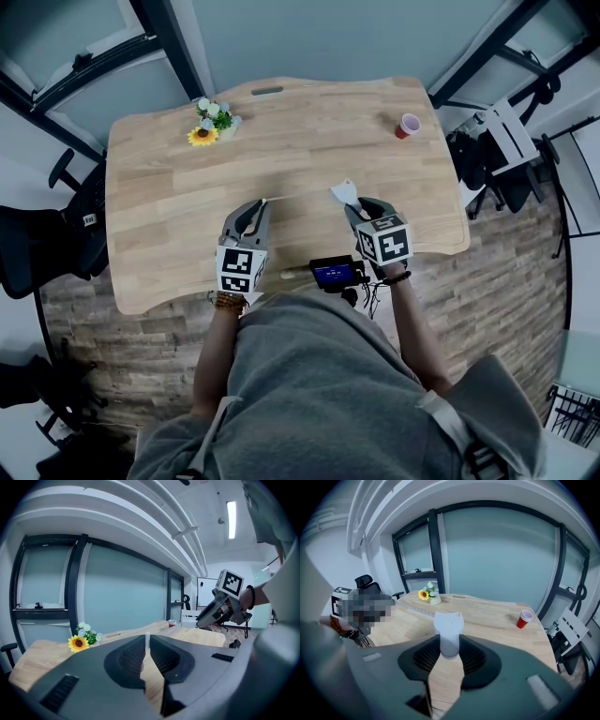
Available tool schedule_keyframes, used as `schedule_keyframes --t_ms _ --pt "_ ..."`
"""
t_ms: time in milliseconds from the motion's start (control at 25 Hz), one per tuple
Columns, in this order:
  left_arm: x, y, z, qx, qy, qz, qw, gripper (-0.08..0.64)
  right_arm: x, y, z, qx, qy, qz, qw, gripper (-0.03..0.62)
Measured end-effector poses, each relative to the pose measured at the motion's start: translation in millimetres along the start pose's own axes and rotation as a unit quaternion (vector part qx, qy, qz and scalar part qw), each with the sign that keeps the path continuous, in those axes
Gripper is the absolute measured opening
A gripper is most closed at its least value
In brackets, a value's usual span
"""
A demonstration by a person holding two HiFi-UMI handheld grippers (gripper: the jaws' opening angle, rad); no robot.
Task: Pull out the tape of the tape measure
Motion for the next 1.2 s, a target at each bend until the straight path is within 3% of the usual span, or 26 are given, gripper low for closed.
schedule_keyframes --t_ms 200,400,1200 --pt "1 0 -1 -0.003 0.002 -0.001 1.0000 0.038 2 1 2 0.001 0.005 -0.003 1.000 0.133" --pt "5 -3 -9 -0.018 -0.018 -0.001 0.9997 0.038 5 0 13 0.011 0.010 -0.003 1.000 0.132" --pt "9 -4 -14 -0.024 -0.020 -0.005 0.9995 0.038 6 1 14 0.019 0.009 -0.004 1.000 0.133"
Point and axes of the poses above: the fingertips, and each gripper's own axes: y forward along the fingers, z to its right, x out of its underside, the point moved 4 cm from there along -y, backward along the fingers, and after that the axes turned 2 degrees about -z, right-handed, at the moved point
